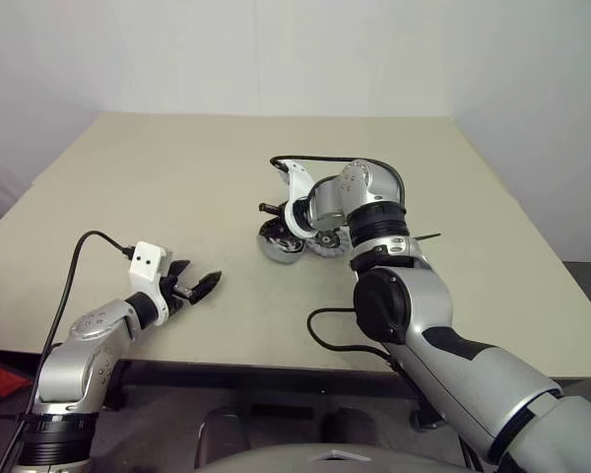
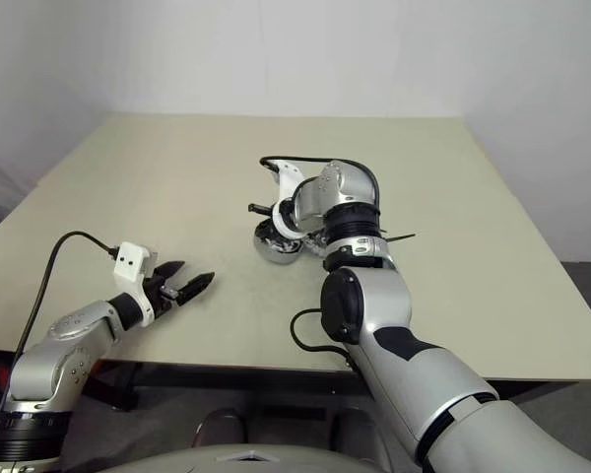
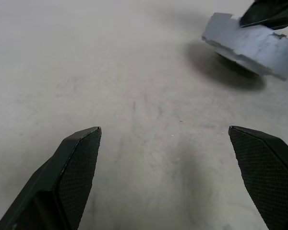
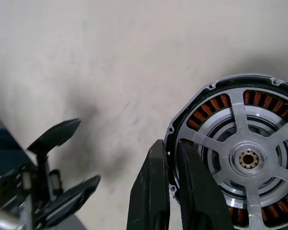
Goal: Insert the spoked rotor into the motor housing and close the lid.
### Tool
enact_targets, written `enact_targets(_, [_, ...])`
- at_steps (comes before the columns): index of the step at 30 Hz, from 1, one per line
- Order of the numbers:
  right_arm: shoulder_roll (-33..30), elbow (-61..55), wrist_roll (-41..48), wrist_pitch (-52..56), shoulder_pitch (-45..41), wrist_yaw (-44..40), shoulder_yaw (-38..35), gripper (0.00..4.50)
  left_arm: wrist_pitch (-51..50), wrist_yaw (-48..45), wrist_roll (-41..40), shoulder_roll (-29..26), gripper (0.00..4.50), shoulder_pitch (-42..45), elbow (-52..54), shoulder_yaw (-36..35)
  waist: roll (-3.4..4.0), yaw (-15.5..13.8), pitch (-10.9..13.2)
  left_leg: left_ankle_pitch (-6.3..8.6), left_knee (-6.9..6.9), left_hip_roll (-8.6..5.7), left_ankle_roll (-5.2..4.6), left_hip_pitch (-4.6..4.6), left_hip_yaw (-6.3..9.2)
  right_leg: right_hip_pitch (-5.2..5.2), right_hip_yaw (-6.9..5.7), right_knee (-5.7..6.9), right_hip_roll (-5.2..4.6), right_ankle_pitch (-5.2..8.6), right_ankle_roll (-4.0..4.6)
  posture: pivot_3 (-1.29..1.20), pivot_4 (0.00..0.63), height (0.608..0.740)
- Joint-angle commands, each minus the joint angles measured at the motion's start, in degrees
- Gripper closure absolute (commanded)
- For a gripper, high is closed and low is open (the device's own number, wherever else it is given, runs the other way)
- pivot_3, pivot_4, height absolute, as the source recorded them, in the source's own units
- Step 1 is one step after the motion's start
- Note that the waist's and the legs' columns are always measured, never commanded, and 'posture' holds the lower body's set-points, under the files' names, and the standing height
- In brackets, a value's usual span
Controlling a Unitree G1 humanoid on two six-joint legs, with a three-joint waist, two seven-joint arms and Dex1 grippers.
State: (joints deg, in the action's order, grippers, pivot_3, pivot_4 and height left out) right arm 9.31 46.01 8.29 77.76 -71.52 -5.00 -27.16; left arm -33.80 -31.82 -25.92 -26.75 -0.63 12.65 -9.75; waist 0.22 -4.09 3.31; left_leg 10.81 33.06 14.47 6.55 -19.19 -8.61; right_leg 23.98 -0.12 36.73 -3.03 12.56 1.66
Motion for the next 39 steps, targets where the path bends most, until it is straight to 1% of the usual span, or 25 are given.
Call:
enact_targets(1, [9.54, 0.54, 2.46, -3.77, -1.19, 2.66, 2.7, 3.16, 0.08, 0.3, -0.71, -0.9, 0.0, 0.18, 2.55, -1.8, 0.02, -0.04, 0.03, 0.0, -0.01, -0.03, 0.0, -0.04, 0.01, 0.02, -0.01, 0.0, -0.04, -0.01, -0.01, 0.0, 0.0, 0.74])
enact_targets(6, [9.14, 1.09, 5.62, -5.05, -2.15, 5.9, 3.71, 1.46, -0.02, 0.19, -0.71, -1.2, 0.0, 0.34, 2.39, -2.0, 0.01, 0.0, 0.02, -0.02, -0.01, -0.06, 0.03, -0.1, 0.04, 0.04, -0.01, 0.01, -0.05, -0.05, -0.06, 0.0, 0.0, 0.74])
enact_targets(8, [8.59, 0.57, 7.44, -3.94, -3.12, 5.47, 4.08, 1.46, 0.04, 0.1, -0.57, -1.17, 0.0, 0.59, 2.1, -1.84, 0.0, 0.02, 0.01, -0.07, -0.01, -0.06, 0.11, -0.2, 0.04, 0.12, -0.02, 0.04, -0.04, -0.06, -0.03, 0.0, 0.0, 0.74])
enact_targets(10, [8.12, -0.13, 9.21, -2.95, -3.91, 4.76, 4.51, 1.46, 0.09, 0.03, -0.45, -1.08, 0.0, 0.96, 1.77, -1.65, 0.0, 0.02, 0.01, -0.05, -0.02, -0.04, 0.07, -0.48, 0.07, 0.33, -0.08, -0.01, -0.02, -0.24, 0.31, 0.0, 0.0, 0.74])
enact_targets(14, [6.85, -1.3, 12.31, -3.63, -5.45, 2.1, 6.33, 1.46, 0.19, -0.32, -0.36, -1.11, 0.0, 1.95, 0.96, -1.39, -0.01, -0.01, 0.01, 0.03, -0.02, -0.01, -0.05, -0.84, 0.13, 0.55, -0.26, -0.09, -0.03, -0.34, 0.17, 0.0, 0.0, 0.74])
enact_targets(18, [3.09, -3.16, 15.41, -8.46, -5.52, -9.15, 10.91, 1.46, 0.24, -1.09, -0.68, -1.02, 0.0, 3.33, 0.12, -1.21, 0.0, -0.01, 0.01, 0.05, -0.04, 0.06, -0.05, -0.85, 0.13, 0.56, -0.33, -0.09, -0.03, -0.31, 0.21, 0.0, 0.0, 0.74])
enact_targets(20, [-0.05, -4.08, 14.99, -12.78, -4.62, -15.42, 14.31, 1.46, 0.1, -1.56, -1.62, -0.58, 0.0, 4.18, -0.19, -1.58, 0.0, -0.03, 0.01, 0.04, -0.03, 0.07, -0.03, -0.83, 0.13, 0.56, -0.32, -0.09, -0.03, -0.2, 0.38, 0.0, 0.0, 0.74])
enact_targets(23, [-6.05, -6.24, 12.09, -20.57, -1.52, -25.82, 21.42, 1.46, -0.1, -2.08, -2.81, -0.11, 0.0, 5.08, -0.71, -1.95, -0.05, -0.45, 0.0, 0.02, 0.03, 0.08, -0.01, -0.8, 0.13, 0.46, -0.34, -0.07, -0.06, -0.18, 0.42, 0.0, 0.0, 0.74])
enact_targets(27, [-14.82, -6.36, 7.49, -29.09, 3.39, -32.44, 27.53, 1.46, -0.75, -2.32, -3.53, -0.1, 0.0, 6.19, -1.72, -1.88, -0.14, -1.82, -0.05, 0.01, 0.17, 0.06, 0.01, -0.78, 0.13, 0.15, -0.5, -0.12, -0.26, -0.17, 0.42, 0.0, 0.0, 0.74])
enact_targets(30, [-20.5, -7.24, 4.79, -33.6, 6.84, -35.43, 30.23, 2.09, -0.69, -2.85, -3.39, -0.61, 0.0, 6.76, -2.8, -1.54, -0.18, -1.78, -0.04, -0.01, 0.29, 0.02, 0.0, -0.83, 0.13, 0.11, -0.5, -0.11, -0.29, -0.19, 0.4, 0.0, 0.0, 0.74])
enact_targets(34, [-28.24, -9.93, 1.17, -37.55, 10.98, -39.05, 33.11, 3.46, -0.28, -3.81, -2.88, -1.02, 0.0, 7.82, -4.71, -0.81, -0.17, -1.64, -0.04, -0.02, 0.26, 0.13, 0.0, -0.89, 0.13, 0.13, -0.55, -0.05, -0.22, -0.19, 0.42, 0.0, 0.0, 0.74])
enact_targets(36, [-30.85, -10.83, -0.37, -39.65, 12.23, -40.23, 34.33, 4.18, -0.09, -4.17, -2.64, -1.06, 0.0, 8.35, -5.47, -0.36, -0.17, -1.43, -0.03, -0.02, 0.27, 0.12, -0.01, -0.89, 0.13, 0.13, -0.55, -0.06, -0.22, -0.18, 0.43, 0.0, 0.0, 0.74])
enact_targets(37, [-32.21, -11.37, -1.38, -41.13, 12.85, -40.66, 34.94, 4.47, 0.04, -4.3, -2.44, -1.04, 0.0, 8.62, -5.88, -0.05, -0.17, -1.36, -0.03, -0.02, 0.27, 0.1, -0.03, -0.9, 0.11, 0.12, -0.51, -0.06, -0.22, -0.18, 0.43, 0.0, 0.0, 0.74])
enact_targets(39, [-35.09, -12.2, -1.98, -41.33, 13.52, -42.32, 35.22, 4.47, 0.33, -4.47, -2.13, -0.92, 0.0, 9.24, -6.65, 0.51, -0.16, -1.3, -0.03, -0.01, 0.27, 0.1, -0.04, -0.89, 0.1, 0.12, -0.51, -0.06, -0.21, -0.18, 0.44, 0.0, 0.0, 0.74])
